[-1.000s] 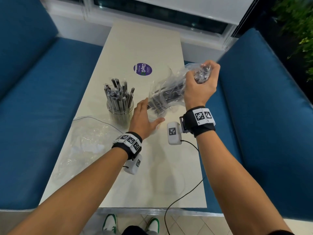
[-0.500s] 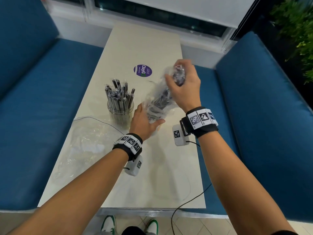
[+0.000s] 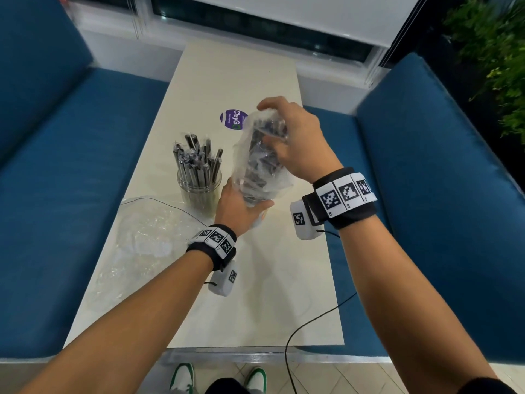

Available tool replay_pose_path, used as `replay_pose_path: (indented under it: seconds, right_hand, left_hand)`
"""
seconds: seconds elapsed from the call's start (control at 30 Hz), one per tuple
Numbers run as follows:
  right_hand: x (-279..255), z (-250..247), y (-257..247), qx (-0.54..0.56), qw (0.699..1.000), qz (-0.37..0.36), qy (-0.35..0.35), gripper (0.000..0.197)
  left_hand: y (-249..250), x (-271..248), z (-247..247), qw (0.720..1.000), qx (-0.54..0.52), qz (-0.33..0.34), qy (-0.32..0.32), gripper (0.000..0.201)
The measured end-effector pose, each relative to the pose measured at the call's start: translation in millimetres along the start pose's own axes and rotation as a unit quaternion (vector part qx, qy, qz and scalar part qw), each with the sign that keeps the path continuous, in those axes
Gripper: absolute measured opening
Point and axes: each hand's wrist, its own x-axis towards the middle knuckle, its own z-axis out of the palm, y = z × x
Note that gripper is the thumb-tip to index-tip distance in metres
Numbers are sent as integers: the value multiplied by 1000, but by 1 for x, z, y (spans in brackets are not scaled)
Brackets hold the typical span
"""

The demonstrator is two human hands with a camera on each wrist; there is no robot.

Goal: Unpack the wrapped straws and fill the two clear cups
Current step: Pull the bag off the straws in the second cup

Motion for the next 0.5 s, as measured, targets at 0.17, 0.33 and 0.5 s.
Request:
replay_pose_path:
  seconds: [0.17, 0.33, 0.5]
  right_hand:
    - [-7, 0, 1, 55, 994, 12, 89, 51]
    - [-9, -5, 2, 63, 985, 24, 162, 46]
    - [-9, -14, -5, 91, 974, 30, 206, 36]
  left_hand:
    - [3, -5, 0, 999, -43, -9, 18, 117]
    - [6, -6, -1, 998, -64, -16, 13, 115]
    - [8, -5, -4, 997, -73, -25, 2, 121]
